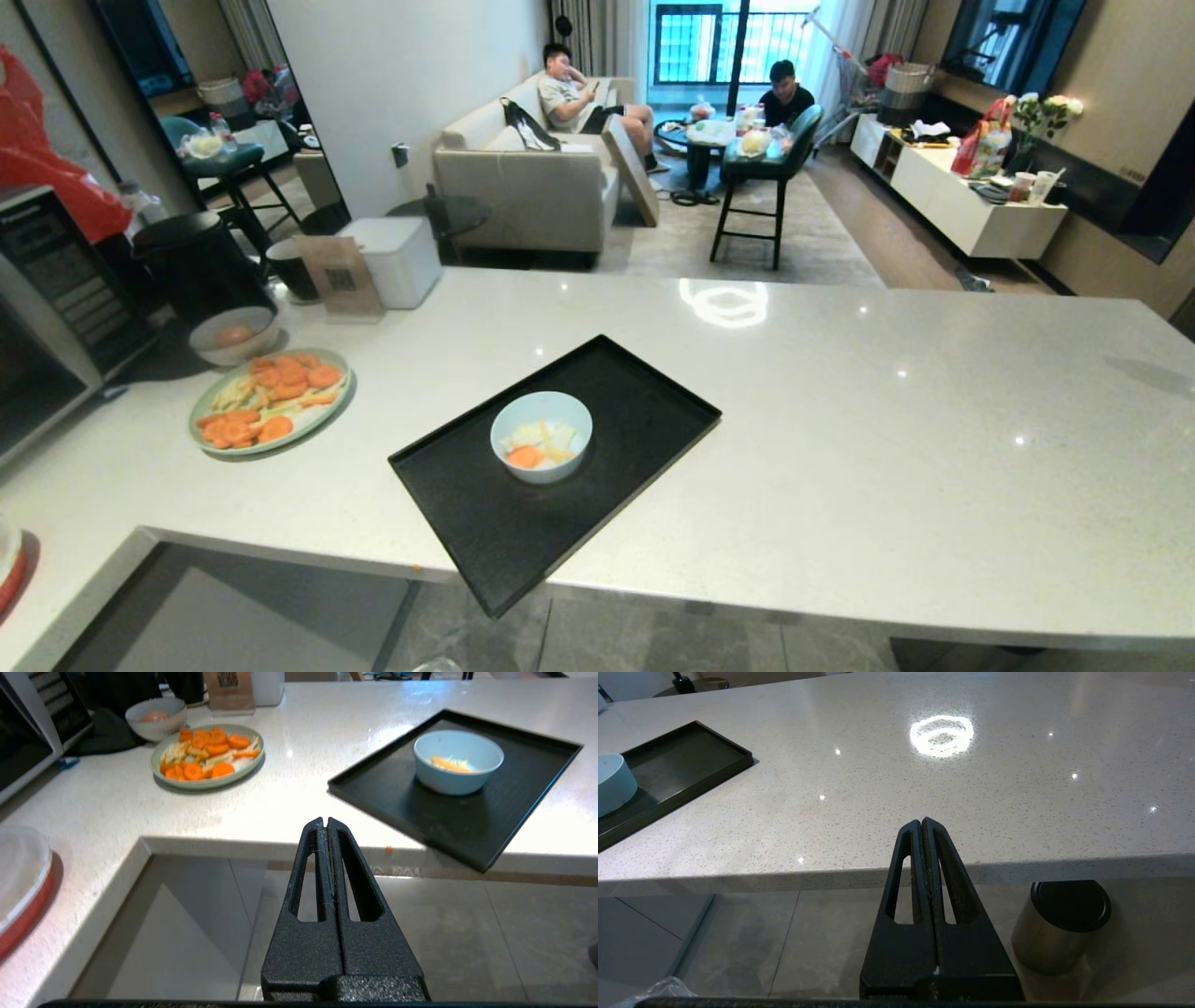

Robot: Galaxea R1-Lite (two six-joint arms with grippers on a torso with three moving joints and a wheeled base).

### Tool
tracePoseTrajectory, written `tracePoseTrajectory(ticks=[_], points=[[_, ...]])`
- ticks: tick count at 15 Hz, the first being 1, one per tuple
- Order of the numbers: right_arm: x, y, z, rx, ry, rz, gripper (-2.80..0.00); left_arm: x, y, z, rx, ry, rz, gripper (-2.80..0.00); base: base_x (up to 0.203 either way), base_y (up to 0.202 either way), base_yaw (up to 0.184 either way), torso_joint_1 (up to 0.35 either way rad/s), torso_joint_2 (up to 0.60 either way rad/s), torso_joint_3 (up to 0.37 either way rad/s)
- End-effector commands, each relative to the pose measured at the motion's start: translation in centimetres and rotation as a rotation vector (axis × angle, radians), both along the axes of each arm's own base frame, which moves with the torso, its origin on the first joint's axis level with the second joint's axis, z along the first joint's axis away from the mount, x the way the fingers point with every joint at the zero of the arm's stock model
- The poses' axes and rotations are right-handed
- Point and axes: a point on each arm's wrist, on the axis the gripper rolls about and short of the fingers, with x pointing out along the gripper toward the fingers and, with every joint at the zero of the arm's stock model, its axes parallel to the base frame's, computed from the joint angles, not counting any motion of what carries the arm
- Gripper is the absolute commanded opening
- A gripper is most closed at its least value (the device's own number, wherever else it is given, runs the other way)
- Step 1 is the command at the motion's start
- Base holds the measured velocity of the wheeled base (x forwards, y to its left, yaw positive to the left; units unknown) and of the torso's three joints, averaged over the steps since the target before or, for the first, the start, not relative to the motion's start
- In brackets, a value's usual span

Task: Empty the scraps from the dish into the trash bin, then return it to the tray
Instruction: Pick up the bowl with leftover food

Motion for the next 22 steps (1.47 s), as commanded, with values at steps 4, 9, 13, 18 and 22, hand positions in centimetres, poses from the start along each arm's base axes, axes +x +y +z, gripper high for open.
tracePoseTrajectory(ticks=[4,9,13,18,22], points=[[0.0,0.0,0.0,0.000,-0.001,0.000,-2.80,4.6,-0.1,7.4,0.008,0.167,-0.042,-2.80,0.000,0.000,0.000,0.000,0.00,0.000],[0.0,0.0,0.0,0.000,-0.001,0.000,-2.80,10.1,-0.4,9.8,0.063,0.324,-0.067,-2.80,0.000,0.000,0.000,0.000,0.00,0.000],[0.0,0.0,0.0,0.000,-0.001,0.000,-2.80,15.1,-1.1,10.3,0.084,0.453,-0.113,-2.80,0.000,0.000,0.000,0.000,0.00,0.000],[0.0,0.0,0.0,0.000,0.000,0.000,-2.80,23.0,-3.7,10.4,0.117,0.574,-0.194,-2.80,0.000,0.000,0.000,0.000,0.00,0.000],[0.0,0.0,0.0,0.001,-0.001,0.000,-2.80,27.7,-6.3,8.3,0.150,0.678,-0.259,-2.80,0.000,0.000,0.000,0.000,0.00,0.000]])
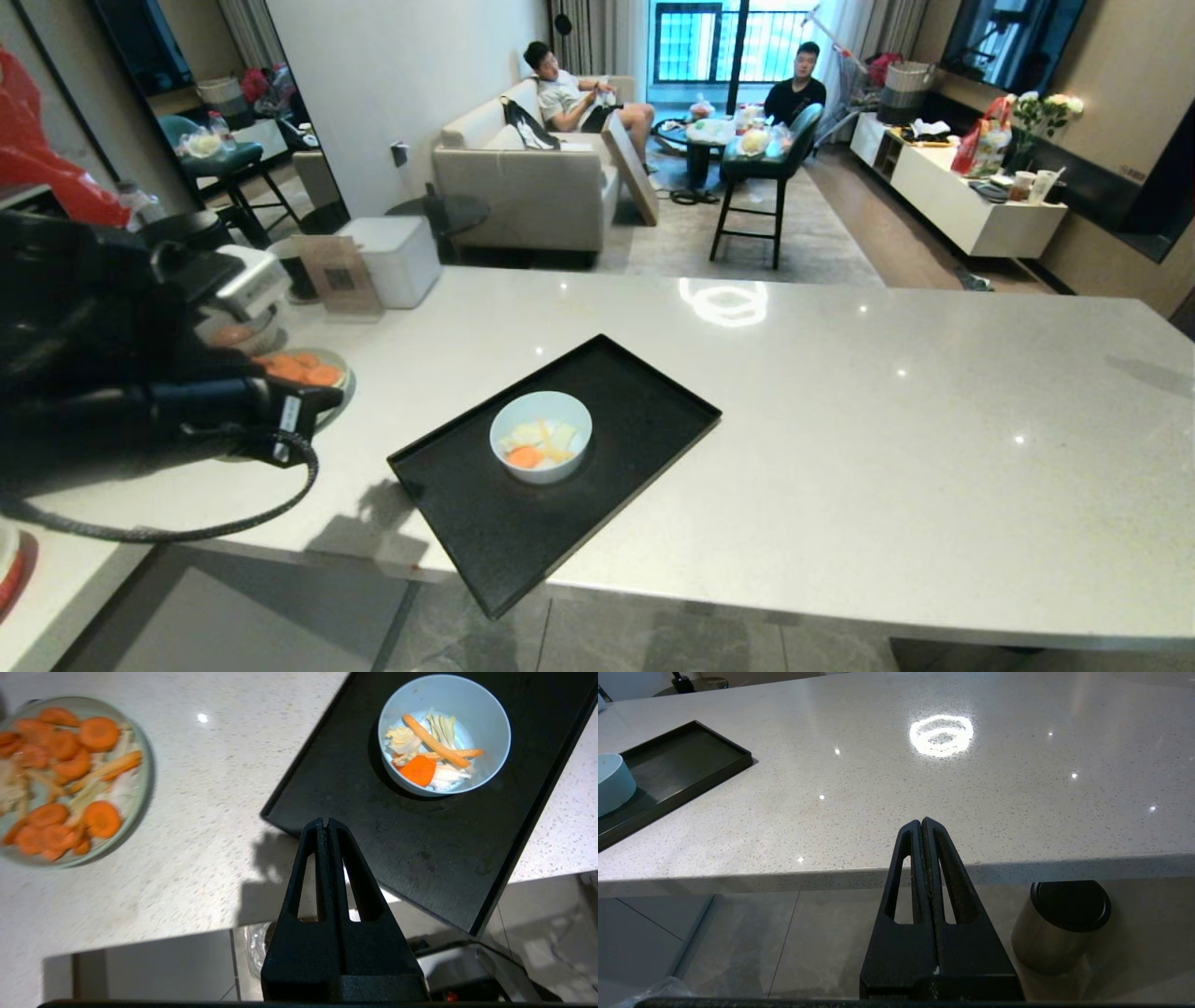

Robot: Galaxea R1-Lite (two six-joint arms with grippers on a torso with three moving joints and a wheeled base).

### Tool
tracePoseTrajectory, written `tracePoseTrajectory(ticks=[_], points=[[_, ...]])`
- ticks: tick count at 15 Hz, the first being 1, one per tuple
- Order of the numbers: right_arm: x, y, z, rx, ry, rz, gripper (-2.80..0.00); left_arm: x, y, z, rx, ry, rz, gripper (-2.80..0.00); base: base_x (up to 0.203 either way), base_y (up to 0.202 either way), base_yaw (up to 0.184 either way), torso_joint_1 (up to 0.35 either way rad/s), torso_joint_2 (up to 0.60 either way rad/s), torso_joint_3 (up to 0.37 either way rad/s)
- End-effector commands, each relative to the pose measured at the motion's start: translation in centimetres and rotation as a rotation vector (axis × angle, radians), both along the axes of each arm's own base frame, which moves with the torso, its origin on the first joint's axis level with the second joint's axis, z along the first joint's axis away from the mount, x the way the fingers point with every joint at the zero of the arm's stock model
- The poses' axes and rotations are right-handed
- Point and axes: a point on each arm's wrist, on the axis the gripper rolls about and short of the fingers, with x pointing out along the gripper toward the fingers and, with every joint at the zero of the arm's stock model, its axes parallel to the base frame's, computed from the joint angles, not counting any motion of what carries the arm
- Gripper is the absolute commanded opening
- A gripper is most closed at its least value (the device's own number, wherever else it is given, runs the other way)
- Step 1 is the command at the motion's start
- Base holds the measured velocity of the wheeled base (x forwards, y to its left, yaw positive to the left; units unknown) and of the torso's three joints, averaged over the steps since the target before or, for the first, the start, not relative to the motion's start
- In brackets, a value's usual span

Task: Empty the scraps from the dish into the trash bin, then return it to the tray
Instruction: Pick up the bowl with leftover food

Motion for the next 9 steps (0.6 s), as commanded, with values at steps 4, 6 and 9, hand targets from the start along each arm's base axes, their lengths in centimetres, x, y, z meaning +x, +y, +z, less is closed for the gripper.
tracePoseTrajectory(ticks=[4,6,9], points=[[0.0,0.0,0.0,0.001,0.001,0.000,-2.80,7.1,-3.9,-4.2,0.044,0.150,-0.073,-2.80,0.000,0.000,0.000,0.000,0.00,0.000],[0.0,0.0,0.0,0.001,0.000,0.000,-2.80,8.7,-5.1,-4.9,0.053,0.157,-0.098,-2.80,0.000,0.000,0.000,0.000,0.00,0.000],[0.0,0.0,0.0,0.000,-0.001,0.000,-2.80,10.2,-6.5,-5.5,0.144,0.131,-0.164,-2.80,0.000,0.000,0.000,0.000,0.00,0.000]])
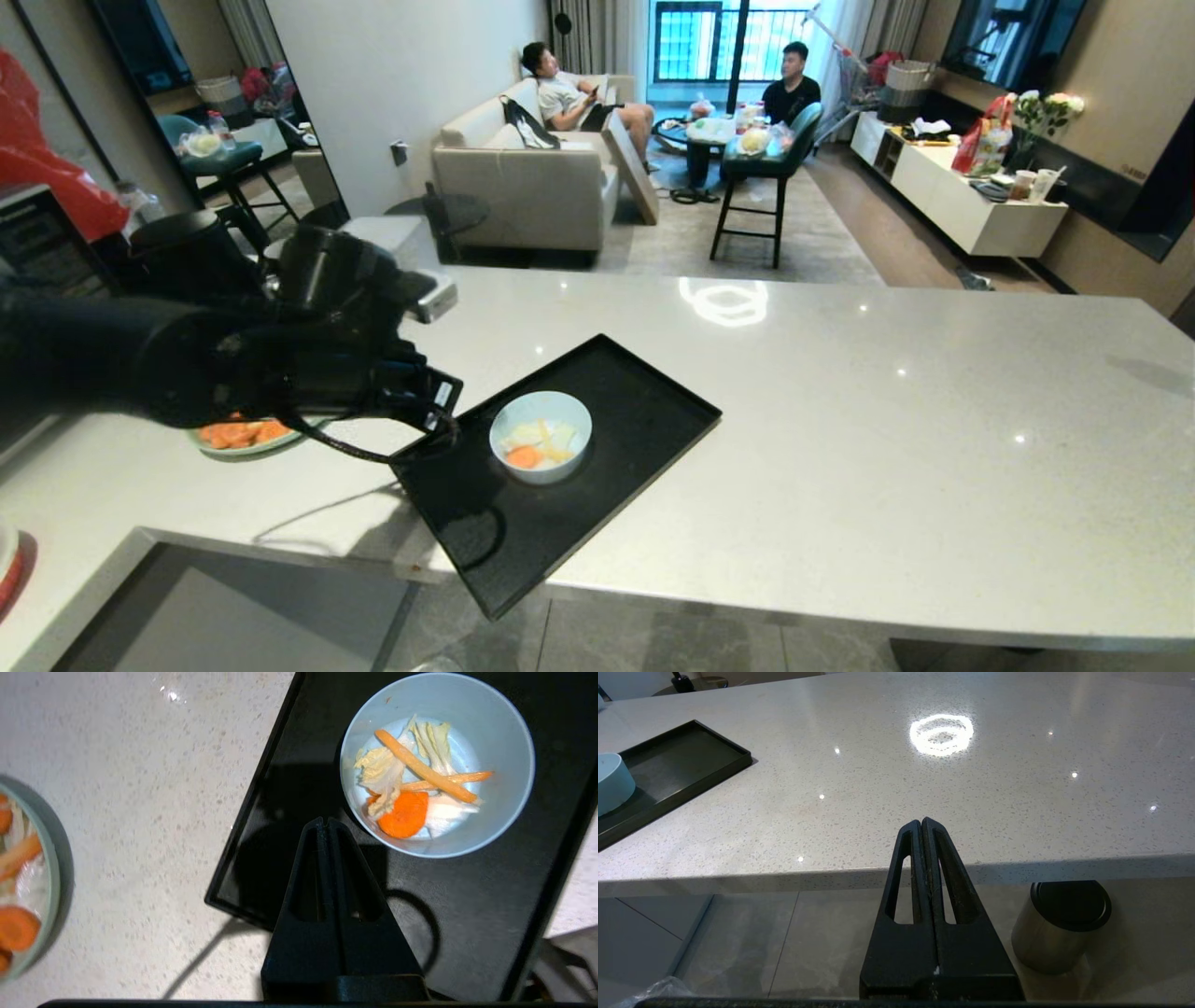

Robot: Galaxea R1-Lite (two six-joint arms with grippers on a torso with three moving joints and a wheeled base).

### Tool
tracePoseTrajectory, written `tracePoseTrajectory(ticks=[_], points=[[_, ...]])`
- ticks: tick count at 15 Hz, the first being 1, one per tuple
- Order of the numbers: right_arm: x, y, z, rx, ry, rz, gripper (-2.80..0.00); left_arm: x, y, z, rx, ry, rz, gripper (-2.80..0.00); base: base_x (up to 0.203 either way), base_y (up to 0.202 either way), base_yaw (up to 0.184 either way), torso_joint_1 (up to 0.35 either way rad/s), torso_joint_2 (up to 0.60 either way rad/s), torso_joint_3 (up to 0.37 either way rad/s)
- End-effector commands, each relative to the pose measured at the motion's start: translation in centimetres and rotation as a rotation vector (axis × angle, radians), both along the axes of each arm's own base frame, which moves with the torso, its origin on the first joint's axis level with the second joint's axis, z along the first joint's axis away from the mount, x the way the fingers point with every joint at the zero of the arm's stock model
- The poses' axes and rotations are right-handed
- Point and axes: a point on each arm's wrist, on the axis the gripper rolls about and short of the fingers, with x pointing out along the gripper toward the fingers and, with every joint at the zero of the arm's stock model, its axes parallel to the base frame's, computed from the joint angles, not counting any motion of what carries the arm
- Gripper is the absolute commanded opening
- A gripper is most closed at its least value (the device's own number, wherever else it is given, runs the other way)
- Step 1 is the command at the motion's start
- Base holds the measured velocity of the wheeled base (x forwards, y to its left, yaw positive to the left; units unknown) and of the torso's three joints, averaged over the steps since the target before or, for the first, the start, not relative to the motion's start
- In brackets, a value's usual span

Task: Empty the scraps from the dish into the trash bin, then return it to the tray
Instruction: Pick up the bowl with leftover food

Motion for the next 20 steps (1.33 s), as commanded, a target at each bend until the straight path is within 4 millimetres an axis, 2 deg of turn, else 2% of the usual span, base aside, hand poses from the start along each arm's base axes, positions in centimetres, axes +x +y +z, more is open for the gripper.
tracePoseTrajectory(ticks=[1,4,12,17,20], points=[[0.0,0.0,0.0,0.001,-0.001,0.000,-2.80,1.3,-1.4,-1.6,0.054,0.023,-0.043,0.00,0.000,0.000,0.000,0.000,0.00,0.000],[0.0,0.0,0.0,0.000,-0.001,0.000,-2.80,1.8,-2.4,-2.0,0.063,0.025,-0.069,0.00,0.000,0.000,0.000,0.000,0.00,0.000],[0.0,0.0,0.0,0.001,0.001,0.000,-2.80,6.1,-4.6,-3.6,0.176,-0.030,-0.160,0.00,0.000,0.000,0.000,0.000,0.00,0.000],[0.0,0.0,0.0,0.000,0.000,0.000,-2.80,7.0,-4.7,-3.5,0.249,0.073,-0.184,0.00,0.000,0.000,0.000,0.000,0.00,0.000],[0.0,0.0,0.0,0.001,0.000,0.000,-2.80,7.9,-3.9,-4.0,0.324,0.067,-0.207,0.00,0.000,0.000,0.000,0.000,0.00,0.000]])
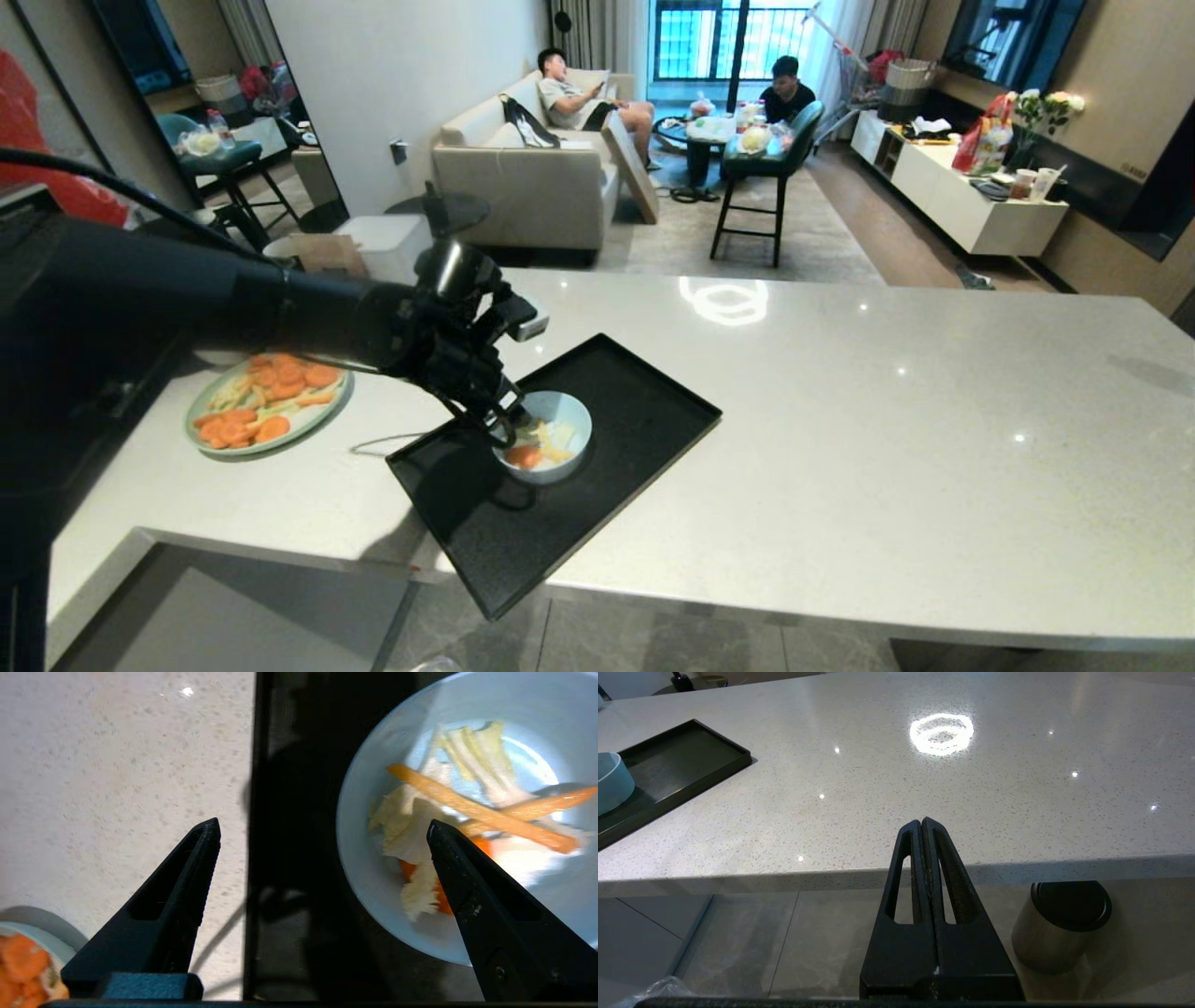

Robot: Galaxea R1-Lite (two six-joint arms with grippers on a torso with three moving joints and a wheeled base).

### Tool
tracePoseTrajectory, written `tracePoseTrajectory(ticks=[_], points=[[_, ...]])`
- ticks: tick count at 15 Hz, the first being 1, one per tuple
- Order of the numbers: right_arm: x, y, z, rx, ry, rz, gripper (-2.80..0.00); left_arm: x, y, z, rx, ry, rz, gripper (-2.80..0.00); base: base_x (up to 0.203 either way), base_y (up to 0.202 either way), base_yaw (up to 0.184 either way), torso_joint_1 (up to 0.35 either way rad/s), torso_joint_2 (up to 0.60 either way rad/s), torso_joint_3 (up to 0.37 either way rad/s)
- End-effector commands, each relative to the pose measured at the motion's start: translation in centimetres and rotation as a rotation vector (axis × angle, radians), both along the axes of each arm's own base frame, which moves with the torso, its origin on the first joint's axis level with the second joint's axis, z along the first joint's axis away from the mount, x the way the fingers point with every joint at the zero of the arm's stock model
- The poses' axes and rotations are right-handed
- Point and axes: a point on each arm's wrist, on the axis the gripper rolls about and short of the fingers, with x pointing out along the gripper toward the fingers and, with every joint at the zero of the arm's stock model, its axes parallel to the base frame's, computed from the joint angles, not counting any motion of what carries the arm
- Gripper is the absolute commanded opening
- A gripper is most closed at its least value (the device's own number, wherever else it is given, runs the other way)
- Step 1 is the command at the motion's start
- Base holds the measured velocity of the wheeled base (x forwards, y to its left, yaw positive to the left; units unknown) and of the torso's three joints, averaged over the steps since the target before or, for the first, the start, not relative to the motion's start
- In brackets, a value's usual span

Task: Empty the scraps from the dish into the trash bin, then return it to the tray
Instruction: Pick up the bowl with leftover food

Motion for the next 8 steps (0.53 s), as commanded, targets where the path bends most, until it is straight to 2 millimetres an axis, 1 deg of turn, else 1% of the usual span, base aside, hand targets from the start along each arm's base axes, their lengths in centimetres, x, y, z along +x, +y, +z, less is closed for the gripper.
tracePoseTrajectory(ticks=[1,8], points=[[0.0,0.0,0.0,0.001,0.001,-0.001,-2.80,0.6,0.2,-0.7,0.037,0.002,0.008,0.00,0.000,0.000,0.000,0.000,0.00,0.000],[0.0,0.0,0.0,0.000,-0.001,-0.001,-2.80,0.9,-0.1,-1.8,0.065,0.022,-0.013,0.00,0.000,0.000,0.000,0.000,0.00,0.000]])
